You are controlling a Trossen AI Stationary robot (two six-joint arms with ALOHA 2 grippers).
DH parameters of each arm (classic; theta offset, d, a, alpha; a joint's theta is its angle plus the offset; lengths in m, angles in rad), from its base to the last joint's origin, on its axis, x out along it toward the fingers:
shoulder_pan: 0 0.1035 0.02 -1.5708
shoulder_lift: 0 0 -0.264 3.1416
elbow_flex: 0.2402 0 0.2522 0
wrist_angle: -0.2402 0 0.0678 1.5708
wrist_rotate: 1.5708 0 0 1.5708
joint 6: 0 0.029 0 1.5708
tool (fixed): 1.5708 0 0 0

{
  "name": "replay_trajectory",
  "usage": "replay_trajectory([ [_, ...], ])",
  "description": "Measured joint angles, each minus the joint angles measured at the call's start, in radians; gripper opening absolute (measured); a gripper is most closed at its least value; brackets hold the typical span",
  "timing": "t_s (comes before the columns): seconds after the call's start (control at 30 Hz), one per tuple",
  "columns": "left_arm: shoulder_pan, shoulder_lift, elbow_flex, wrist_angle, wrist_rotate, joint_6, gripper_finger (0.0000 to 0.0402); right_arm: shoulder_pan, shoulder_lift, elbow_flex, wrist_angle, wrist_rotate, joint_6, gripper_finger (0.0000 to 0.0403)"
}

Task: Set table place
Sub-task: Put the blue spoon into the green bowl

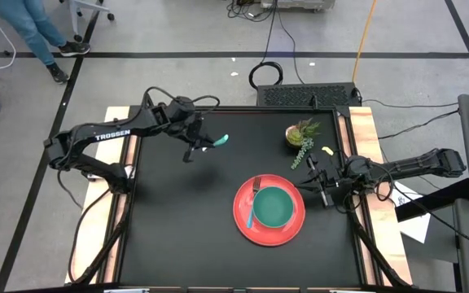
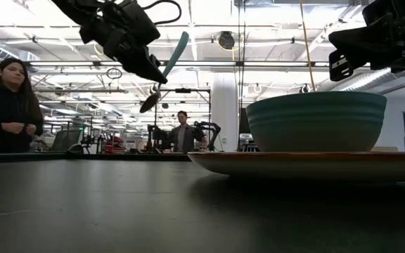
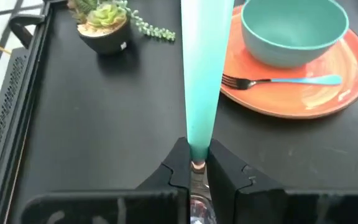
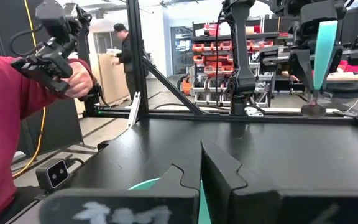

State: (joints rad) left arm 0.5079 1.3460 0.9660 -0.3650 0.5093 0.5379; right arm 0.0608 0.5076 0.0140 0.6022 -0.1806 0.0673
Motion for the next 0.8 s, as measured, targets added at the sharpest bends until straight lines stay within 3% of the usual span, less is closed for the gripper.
replay_trajectory([
  [0.23,0.038,-0.041,-0.082,0.123,0.049,-0.046,0.0027,0.0,0.0,0.0,0.0,0.0,0.018,0.0],
  [0.43,0.055,-0.157,-0.194,0.309,0.079,-0.128,0.0027,0.0,0.0,0.0,0.0,-0.003,0.025,0.0],
  [0.67,0.023,-0.31,-0.414,0.686,0.079,-0.28,0.0027,0.0,0.0,0.0,0.0,-0.003,0.026,0.0],
  [0.8,-0.001,-0.356,-0.523,0.866,0.015,-0.37,0.0027,0.0,0.0,0.0,0.008,-0.003,0.024,0.0],
])
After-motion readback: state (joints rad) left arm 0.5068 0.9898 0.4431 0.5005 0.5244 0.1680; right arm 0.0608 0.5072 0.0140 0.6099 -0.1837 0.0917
